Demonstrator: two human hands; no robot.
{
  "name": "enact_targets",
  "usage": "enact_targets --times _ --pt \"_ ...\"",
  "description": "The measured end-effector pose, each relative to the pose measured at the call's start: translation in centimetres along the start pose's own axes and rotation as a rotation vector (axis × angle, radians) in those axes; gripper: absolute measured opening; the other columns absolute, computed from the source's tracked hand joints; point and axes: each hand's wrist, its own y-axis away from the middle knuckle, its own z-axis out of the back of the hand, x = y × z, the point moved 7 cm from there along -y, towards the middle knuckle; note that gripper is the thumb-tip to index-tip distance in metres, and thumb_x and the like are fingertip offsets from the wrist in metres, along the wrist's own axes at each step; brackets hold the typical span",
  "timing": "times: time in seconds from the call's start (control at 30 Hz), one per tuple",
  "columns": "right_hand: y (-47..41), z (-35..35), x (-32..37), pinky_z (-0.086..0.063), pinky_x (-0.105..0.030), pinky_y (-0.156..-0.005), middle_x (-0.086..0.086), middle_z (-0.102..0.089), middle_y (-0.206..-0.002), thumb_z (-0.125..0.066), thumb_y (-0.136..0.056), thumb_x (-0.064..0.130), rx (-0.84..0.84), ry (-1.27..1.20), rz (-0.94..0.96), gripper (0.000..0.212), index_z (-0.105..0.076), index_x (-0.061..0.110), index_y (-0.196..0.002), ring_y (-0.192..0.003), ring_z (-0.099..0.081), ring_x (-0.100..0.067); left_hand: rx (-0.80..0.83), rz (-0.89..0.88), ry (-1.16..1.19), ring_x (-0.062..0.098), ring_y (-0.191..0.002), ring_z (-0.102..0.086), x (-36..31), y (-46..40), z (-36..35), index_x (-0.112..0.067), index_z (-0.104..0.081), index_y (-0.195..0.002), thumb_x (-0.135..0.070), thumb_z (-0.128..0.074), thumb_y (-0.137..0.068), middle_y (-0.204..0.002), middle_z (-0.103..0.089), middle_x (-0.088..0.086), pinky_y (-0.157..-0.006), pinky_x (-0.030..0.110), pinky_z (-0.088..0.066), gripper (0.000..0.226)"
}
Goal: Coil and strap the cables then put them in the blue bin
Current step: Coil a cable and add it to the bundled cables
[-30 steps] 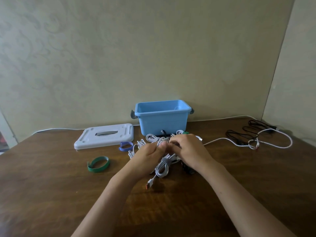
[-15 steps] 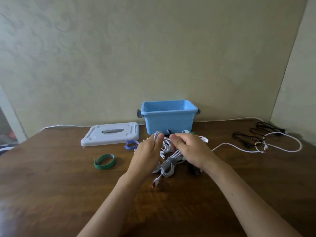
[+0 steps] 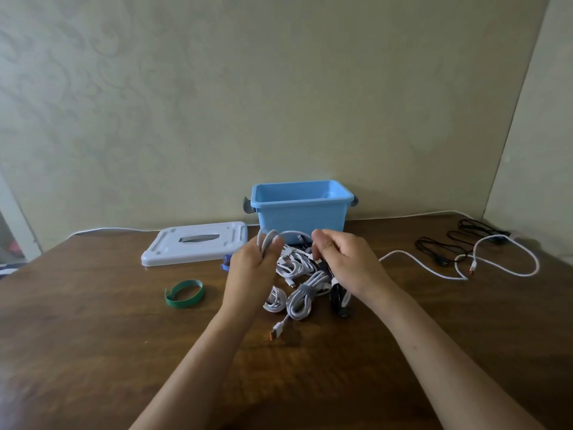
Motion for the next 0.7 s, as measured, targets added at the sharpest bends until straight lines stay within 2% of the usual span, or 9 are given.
enact_targets --times 0.03,0.1,0.2,0.3,0.4,0.5,0.57,0.6,0.7 --pt "0.1 -0.1 0.1 -0.037 -0.026 -0.058 0.009 -0.05 -0.056 -0.035 -0.105 0.053 0.007 0.004 0.008 0.048 -0.059 0.024 -0.076 -0.055 -0.049 -0.004 -0.013 0.013 0.007 0.012 -0.056 -0.045 0.1 0.0 0.1 -0.005 -0.059 -0.083 -0.035 -0.049 -0.102 -0.067 -0.058 0.011 -0.056 0.034 -0.039 0.037" --pt "0.3 -1.1 0.5 -0.042 -0.029 -0.063 0.007 -0.056 -0.064 -0.035 -0.106 0.052 0.048 -0.005 0.025 0.044 -0.058 0.028 -0.077 -0.063 -0.054 -0.007 0.0 0.045 0.046 0.009 -0.054 -0.043 -0.1 0.4 -0.3 -0.005 -0.057 -0.08 -0.034 -0.046 -0.102 -0.062 -0.054 0.002 -0.054 0.029 -0.037 0.039" --pt "0.7 -2.7 1.4 -0.047 -0.029 -0.069 0.009 -0.064 -0.077 -0.036 -0.103 0.056 0.102 -0.022 0.063 0.04 -0.061 0.032 -0.082 -0.076 -0.061 -0.006 0.073 0.104 0.196 0.001 -0.054 -0.05 -0.2 1.1 -1.3 -0.02 -0.058 -0.079 -0.037 -0.039 -0.104 -0.055 -0.056 -0.015 -0.05 0.013 -0.036 0.035" --pt "0.9 -3.1 1.9 -0.052 -0.03 -0.074 0.009 -0.068 -0.082 -0.037 -0.102 0.057 0.093 -0.042 0.094 0.044 -0.065 0.025 -0.091 -0.081 -0.064 -0.006 0.172 0.122 0.313 0.002 -0.064 -0.057 0.2 1.2 -2.3 -0.028 -0.06 -0.085 -0.048 -0.035 -0.104 -0.062 -0.063 -0.017 -0.062 0.022 -0.043 0.037" --pt "1.1 -3.6 2.0 -0.048 -0.022 -0.07 0.012 -0.068 -0.083 -0.043 -0.105 0.049 0.141 -0.081 0.119 0.03 -0.063 0.032 -0.092 -0.081 -0.064 -0.003 0.205 0.119 0.313 0.007 -0.061 -0.053 0.2 1.3 -2.8 -0.025 -0.061 -0.083 -0.048 -0.035 -0.104 -0.057 -0.058 -0.015 -0.058 0.024 -0.041 0.041" --pt "1.1 -3.8 2.2 -0.046 -0.016 -0.07 0.021 -0.067 -0.083 -0.052 -0.102 0.049 0.188 -0.063 0.115 0.021 -0.065 0.033 -0.097 -0.082 -0.064 0.002 0.092 0.125 0.308 0.014 -0.067 -0.058 0.4 0.8 -1.8 -0.022 -0.062 -0.08 -0.057 -0.03 -0.098 -0.066 -0.064 -0.005 -0.063 0.034 -0.047 0.05" --pt "0.9 -3.6 2.0 -0.051 -0.023 -0.077 0.019 -0.069 -0.09 -0.054 -0.1 0.053 0.183 -0.006 0.091 0.025 -0.066 0.031 -0.105 -0.087 -0.065 0.002 -0.049 0.128 0.325 0.02 -0.063 -0.054 1.0 0.2 -0.2 -0.02 -0.059 -0.077 -0.06 -0.027 -0.093 -0.061 -0.058 -0.001 -0.064 0.044 -0.043 0.054" --pt "0.9 -3.5 1.8 -0.051 -0.024 -0.076 0.018 -0.068 -0.091 -0.054 -0.1 0.052 0.187 0.018 0.082 0.027 -0.066 0.03 -0.109 -0.087 -0.064 0.002 -0.112 0.133 0.343 0.02 -0.06 -0.051 1.2 -0.1 0.5 -0.018 -0.057 -0.078 -0.057 -0.026 -0.097 -0.058 -0.056 0.0 -0.062 0.043 -0.041 0.054" --pt "1.4 -4.5 2.1 -0.041 -0.019 -0.06 0.015 -0.062 -0.072 -0.053 -0.103 0.047 0.258 0.033 0.099 0.024 -0.068 0.028 -0.105 -0.067 -0.059 0.002 -0.194 0.139 0.446 0.017 -0.053 -0.052 0.9 -0.1 1.5 -0.014 -0.058 -0.085 -0.045 -0.023 -0.108 -0.058 -0.056 0.005 -0.055 0.034 -0.043 0.052"
